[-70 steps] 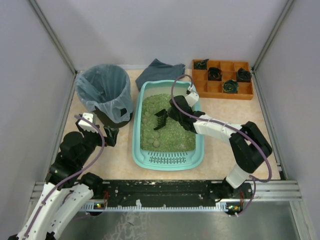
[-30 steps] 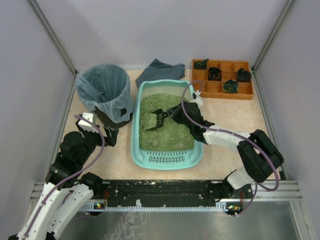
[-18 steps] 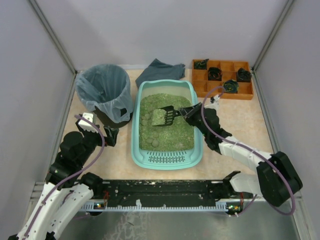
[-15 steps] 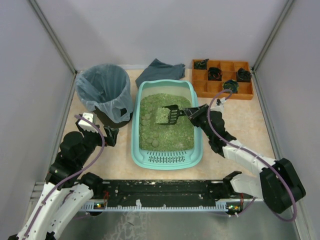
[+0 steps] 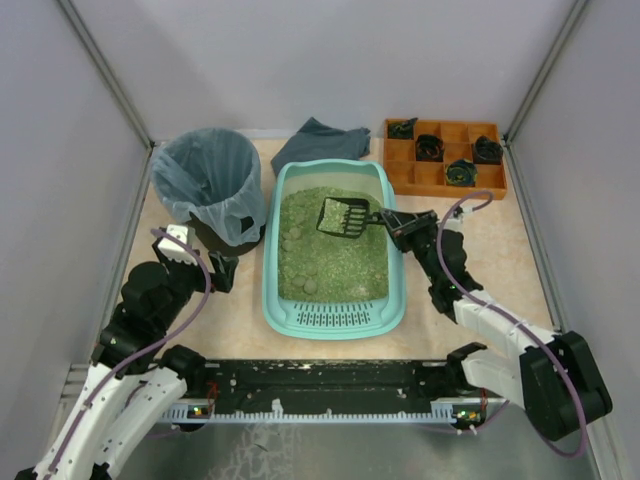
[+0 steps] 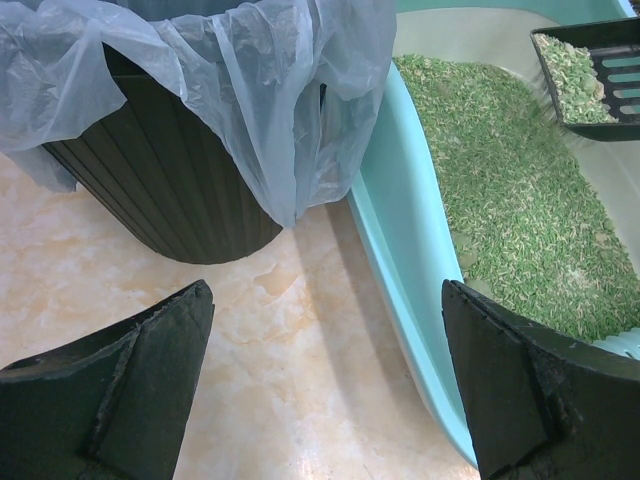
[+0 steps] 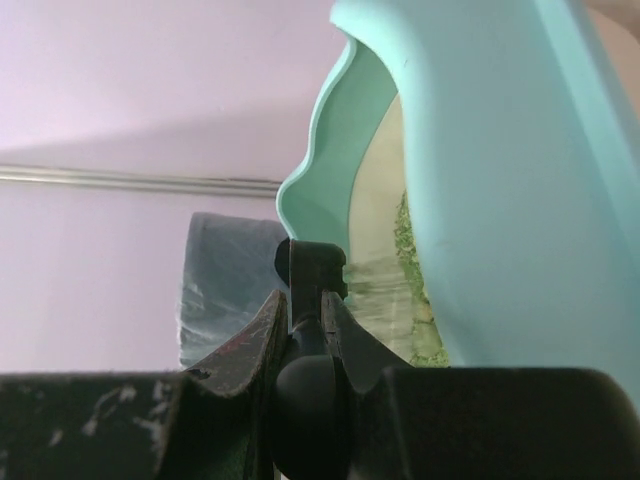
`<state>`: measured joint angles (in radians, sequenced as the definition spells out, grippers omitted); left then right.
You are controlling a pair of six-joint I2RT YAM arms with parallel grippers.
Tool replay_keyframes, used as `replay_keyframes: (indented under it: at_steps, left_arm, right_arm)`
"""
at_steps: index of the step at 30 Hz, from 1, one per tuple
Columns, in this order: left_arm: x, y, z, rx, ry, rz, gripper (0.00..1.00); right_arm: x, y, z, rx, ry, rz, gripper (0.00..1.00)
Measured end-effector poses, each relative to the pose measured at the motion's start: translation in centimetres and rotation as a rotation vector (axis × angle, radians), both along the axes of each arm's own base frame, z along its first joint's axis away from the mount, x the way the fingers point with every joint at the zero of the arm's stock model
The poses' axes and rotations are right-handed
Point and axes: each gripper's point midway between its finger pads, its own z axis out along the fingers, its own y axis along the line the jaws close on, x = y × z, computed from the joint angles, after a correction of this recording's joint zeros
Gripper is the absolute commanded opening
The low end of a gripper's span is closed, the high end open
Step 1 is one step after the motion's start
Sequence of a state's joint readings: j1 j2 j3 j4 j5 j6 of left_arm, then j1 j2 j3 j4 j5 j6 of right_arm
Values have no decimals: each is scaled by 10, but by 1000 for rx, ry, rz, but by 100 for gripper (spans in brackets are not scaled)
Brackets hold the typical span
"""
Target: Clean the litter box
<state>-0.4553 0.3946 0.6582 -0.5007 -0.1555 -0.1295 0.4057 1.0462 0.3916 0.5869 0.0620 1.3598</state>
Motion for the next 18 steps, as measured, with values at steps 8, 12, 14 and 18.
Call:
replay_keyframes:
  at_steps: [8,12,14,18]
  left_arm:
    - [0,0,-1,1,3,0,100]
    - [0,0,0,0,1,0,100]
    - [0,0,0,1,2,0,100]
    - [0,0,0,0,2,0,100]
  right_arm:
    - [2,0,5,114,-9,28,0]
    - [0,3,12,118,-22,52,0]
    - [0,4,17,122,-33,63,0]
    - [-1,-3,22,107,-45,42,0]
